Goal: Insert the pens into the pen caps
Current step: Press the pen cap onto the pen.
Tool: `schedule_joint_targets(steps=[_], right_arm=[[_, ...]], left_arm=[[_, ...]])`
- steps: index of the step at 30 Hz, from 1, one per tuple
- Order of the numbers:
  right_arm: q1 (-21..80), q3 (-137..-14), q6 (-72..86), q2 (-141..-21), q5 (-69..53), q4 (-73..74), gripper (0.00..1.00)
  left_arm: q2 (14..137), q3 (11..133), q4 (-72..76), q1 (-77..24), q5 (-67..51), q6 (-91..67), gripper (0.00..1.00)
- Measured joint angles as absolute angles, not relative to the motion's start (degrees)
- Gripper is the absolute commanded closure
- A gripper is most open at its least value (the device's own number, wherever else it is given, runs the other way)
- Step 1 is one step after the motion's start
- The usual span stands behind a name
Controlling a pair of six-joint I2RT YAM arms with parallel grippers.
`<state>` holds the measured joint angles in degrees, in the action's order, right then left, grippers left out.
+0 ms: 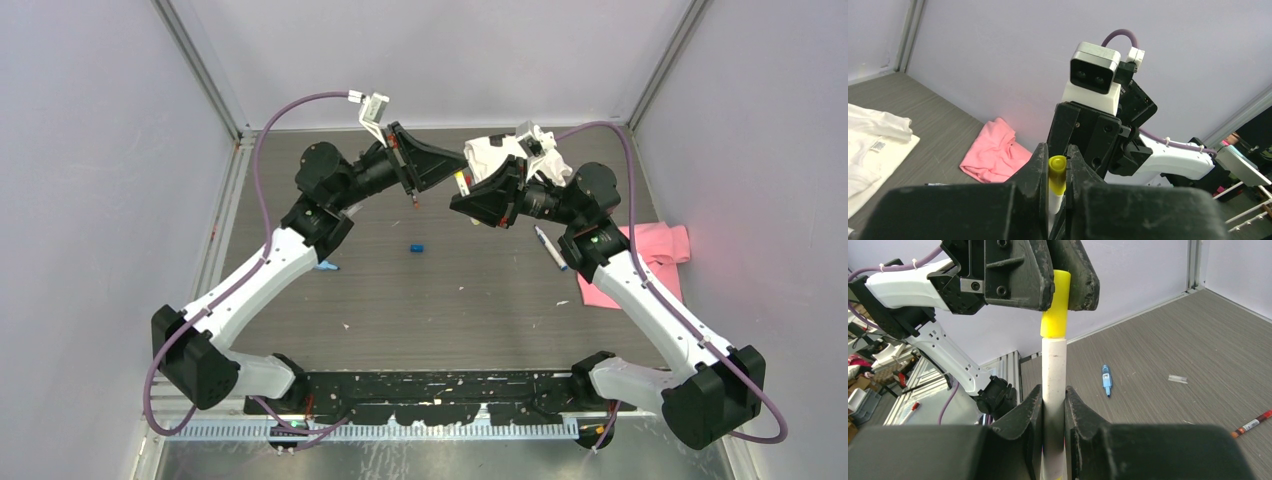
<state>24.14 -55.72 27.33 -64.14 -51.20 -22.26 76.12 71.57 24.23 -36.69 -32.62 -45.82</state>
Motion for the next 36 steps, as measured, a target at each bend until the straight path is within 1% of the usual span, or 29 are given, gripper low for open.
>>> schedule_joint_targets(steps=[4,8,15,18,24,26,30,36], right_arm=[[24.14,-55.72,27.57,-64.16,-51.31,-22.13,0.99],[23.62,-55.83,28.91,-64.49,-52.51,-21.61,0.99],[23.11,-59.40,33.47,-68.55,-59.79,-22.24,0.99],[23.99,-61.69,29.41,-69.06,-60.10,-18.33,1.00],[24.05,-66.04,25.36,-70.85,-59.79,-14.06,0.99],[23.73,-67.31,24.08,-71.57,-59.68,-11.84,1.00],[23.31,-69.01,25.21,-73.21,-60.55,-10.24,1.00],[23.83,-70.52,30.59,-75.26,-64.64,-12.97,1.00]], left_arm=[[76.12,70.52,26.02,-36.67,-33.17,-46.02,1.00],[75.00,69.65,24.18,-36.88,-33.01,-43.81,1.00],[69.41,67.53,17.45,-40.45,-24.25,-32.08,0.99],[67.53,64.40,20.64,-40.84,-21.61,-33.95,0.99],[69.71,57.14,37.74,-40.86,-15.42,-51.05,1.00],[70.06,56.45,40.38,-40.86,-13.87,-53.69,1.00],[69.17,56.18,38.26,-40.86,-12.21,-52.10,1.00],[65.30,54.22,34.24,-42.33,-10.35,-41.91,0.99]])
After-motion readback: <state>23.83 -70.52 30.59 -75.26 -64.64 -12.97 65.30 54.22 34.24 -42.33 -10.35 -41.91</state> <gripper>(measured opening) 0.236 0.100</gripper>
